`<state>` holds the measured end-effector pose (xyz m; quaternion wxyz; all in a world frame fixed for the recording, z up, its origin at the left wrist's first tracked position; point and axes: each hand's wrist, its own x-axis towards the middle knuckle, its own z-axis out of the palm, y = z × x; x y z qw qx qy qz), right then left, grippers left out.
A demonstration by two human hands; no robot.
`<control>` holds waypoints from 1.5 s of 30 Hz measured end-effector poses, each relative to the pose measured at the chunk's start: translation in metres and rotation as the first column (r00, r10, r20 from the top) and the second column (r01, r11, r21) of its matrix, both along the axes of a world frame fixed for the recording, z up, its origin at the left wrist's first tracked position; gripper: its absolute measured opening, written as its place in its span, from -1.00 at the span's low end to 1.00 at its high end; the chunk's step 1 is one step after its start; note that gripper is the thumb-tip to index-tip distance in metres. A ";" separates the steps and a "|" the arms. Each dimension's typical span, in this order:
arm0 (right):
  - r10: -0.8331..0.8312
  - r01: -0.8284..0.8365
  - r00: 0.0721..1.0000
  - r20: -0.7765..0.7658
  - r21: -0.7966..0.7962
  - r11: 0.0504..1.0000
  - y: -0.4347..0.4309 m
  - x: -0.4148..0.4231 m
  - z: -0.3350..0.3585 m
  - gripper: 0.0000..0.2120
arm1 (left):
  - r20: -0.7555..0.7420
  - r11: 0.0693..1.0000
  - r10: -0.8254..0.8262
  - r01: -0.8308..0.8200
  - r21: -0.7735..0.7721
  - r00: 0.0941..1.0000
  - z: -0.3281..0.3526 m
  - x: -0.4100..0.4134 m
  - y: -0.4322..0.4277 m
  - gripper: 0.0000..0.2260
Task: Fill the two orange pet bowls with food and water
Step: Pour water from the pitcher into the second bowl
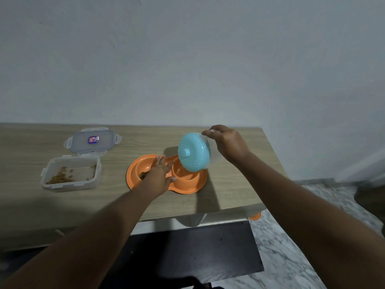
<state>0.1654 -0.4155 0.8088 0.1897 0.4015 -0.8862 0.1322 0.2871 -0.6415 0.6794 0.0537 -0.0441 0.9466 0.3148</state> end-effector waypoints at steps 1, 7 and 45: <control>0.003 -0.003 1.000 0.004 0.001 1.000 0.000 0.000 0.001 -0.64 | 0.003 1.000 0.003 -0.003 0.003 1.000 0.000 0.000 0.000 -0.39; 0.017 -0.017 1.000 -0.007 0.025 1.000 -0.001 0.002 0.004 -0.62 | 0.016 1.000 0.008 -0.007 -0.012 1.000 0.001 -0.001 0.001 -0.39; -0.121 0.149 0.987 0.106 -0.331 0.932 0.019 0.005 -0.021 -0.69 | 0.046 1.000 0.022 -0.022 0.005 0.999 0.018 0.006 0.005 -0.40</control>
